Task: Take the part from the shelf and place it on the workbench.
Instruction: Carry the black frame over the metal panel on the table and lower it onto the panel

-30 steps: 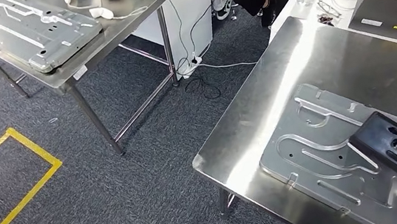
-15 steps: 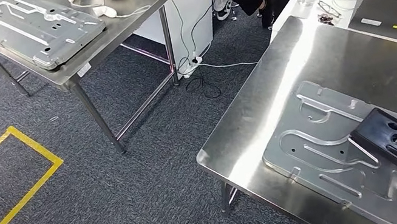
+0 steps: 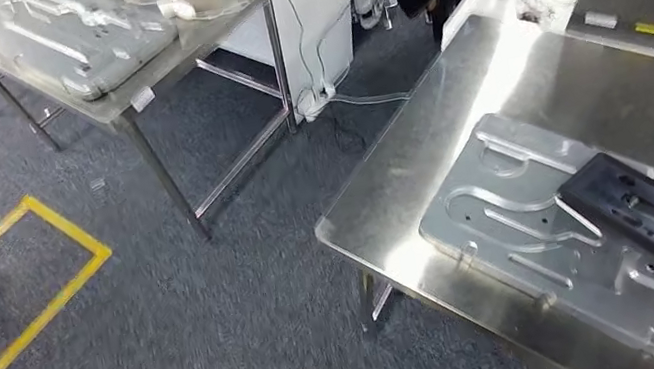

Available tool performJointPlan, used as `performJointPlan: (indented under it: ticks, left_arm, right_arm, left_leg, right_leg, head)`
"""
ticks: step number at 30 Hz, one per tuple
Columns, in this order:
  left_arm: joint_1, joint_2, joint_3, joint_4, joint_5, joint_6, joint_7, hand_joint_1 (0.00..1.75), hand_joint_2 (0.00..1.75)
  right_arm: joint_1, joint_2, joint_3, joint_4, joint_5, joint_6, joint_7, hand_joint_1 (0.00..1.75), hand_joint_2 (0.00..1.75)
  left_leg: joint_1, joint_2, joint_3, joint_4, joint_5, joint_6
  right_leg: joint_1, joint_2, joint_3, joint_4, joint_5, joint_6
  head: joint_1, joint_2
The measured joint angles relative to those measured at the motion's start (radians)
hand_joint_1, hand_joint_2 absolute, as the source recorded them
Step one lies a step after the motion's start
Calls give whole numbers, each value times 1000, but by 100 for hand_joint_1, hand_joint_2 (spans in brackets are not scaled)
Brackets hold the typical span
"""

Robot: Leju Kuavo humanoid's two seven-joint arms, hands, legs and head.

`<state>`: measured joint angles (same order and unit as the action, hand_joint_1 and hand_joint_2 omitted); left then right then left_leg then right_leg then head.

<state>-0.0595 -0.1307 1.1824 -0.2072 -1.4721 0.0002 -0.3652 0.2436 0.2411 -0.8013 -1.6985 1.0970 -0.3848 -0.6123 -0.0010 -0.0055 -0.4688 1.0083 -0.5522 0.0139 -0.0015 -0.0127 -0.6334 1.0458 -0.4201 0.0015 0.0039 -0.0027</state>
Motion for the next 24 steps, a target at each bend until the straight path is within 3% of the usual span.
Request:
performJointPlan:
  ticks: [2,3,5,7,8,9,10,12,14,15,17,18,19,20,22,23,24]
  left_arm:
    - [2,-1,6,0,0,2,3,0,0]
    - [2,-2,9,0,0,3,5,0,0]
    - [1,-3,15,1,0,6,7,0,0]
    - [2,-3,17,1,0,9,8,0,0]
    - [2,-3,17,1,0,10,8,0,0]
    - [2,-3,17,1,0,10,8,0,0]
    - [2,-4,18,1,0,11,8,0,0]
    - [2,-5,18,1,0,11,8,0,0]
    - [1,-8,18,1,0,12,8,0,0]
    - [1,-10,19,1,0,13,7,0,0]
    - [1,-11,20,1,0,14,7,0,0]
    - [2,-11,21,1,1,15,7,0,0]
    - [2,-11,22,1,1,16,7,0,0]
    - [3,-12,23,1,1,16,7,0,0]
    - [2,-12,24,1,1,17,7,0,0]
    - [2,-12,24,1,1,17,7,0,0]
    - [2,-12,24,1,2,17,7,0,0]
  right_arm:
    - [39,31,41,-29,-17,-32,6,0,0]
    - [60,43,63,-40,-22,-48,10,0,0]
    - [95,59,107,-54,-28,-72,20,0,0]
    - [118,70,147,-60,-35,-84,29,0,0]
    - [128,74,162,-61,-39,-87,32,0,0]
    - [136,78,175,-62,-42,-91,35,0,0]
    - [145,81,186,-62,-45,-95,38,0,0]
    - [158,86,204,-66,-52,-102,43,0,0]
    - [168,89,223,-72,-59,-105,46,0,0]
    - [174,91,233,-74,-63,-106,48,0,0]
    - [189,95,255,-75,-69,-109,54,0,0]
    - [195,97,267,-76,-71,-110,57,0,0]
    - [200,99,279,-75,-73,-112,59,0,0]
    - [205,102,291,-75,-73,-113,61,0,0]
    - [214,106,311,-71,-77,-114,64,0,0]
    - [218,107,320,-69,-83,-110,66,0,0]
    - [220,107,327,-65,-93,-101,68,0,0]
  left_leg:
    - [1,2,-9,-5,19,13]
    - [3,4,-18,-7,31,21]
    - [6,11,-44,-11,55,32]
    - [5,15,-71,-10,76,37]
    - [4,16,-85,-8,86,36]
    - [4,17,-100,-6,96,35]
    - [3,17,-115,-2,105,33]
    - [3,17,-139,7,120,27]
    - [3,16,-149,12,134,17]
    - [4,16,-151,11,142,11]
    - [6,16,-153,6,157,-3]
    - [7,15,-158,12,147,-9]
    - [8,13,-166,32,118,-14]
    - [9,12,-178,70,70,-19]
    - [11,11,-202,187,-33,-27]
    - [12,11,-207,243,-54,-30]
    - [12,11,-201,277,-49,-32]
  right_leg:
    - [-2,1,-3,-2,9,11]
    - [-3,3,-10,6,-6,16]
    - [-7,7,-33,73,-92,25]
    - [-10,8,-55,188,-188,32]
    - [-11,8,-55,233,-205,33]
    - [-11,8,-41,252,-197,33]
    - [-11,8,-11,239,-172,32]
    - [-10,9,93,119,-127,25]
    - [-4,11,184,-17,-135,12]
    - [1,11,203,-52,-145,7]
    - [3,10,199,-67,-134,-6]
    - [1,9,192,-71,-122,-15]
    - [-1,7,181,-74,-109,-24]
    - [-4,5,168,-75,-96,-31]
    - [0,3,137,-71,-74,-37]
    - [1,2,119,-67,-62,-37]
    - [2,1,101,-62,-52,-36]
  head:
    - [0,0]
    - [1,0]
    - [2,0]
    - [3,0]
    - [3,0]
    - [3,0]
    - [3,0]
    - [3,0]
    - [3,0]
    - [2,0]
    - [2,0]
    - [2,0]
    - [2,0]
    - [1,0]
    - [0,0]
    - [0,0]
    - [0,0]
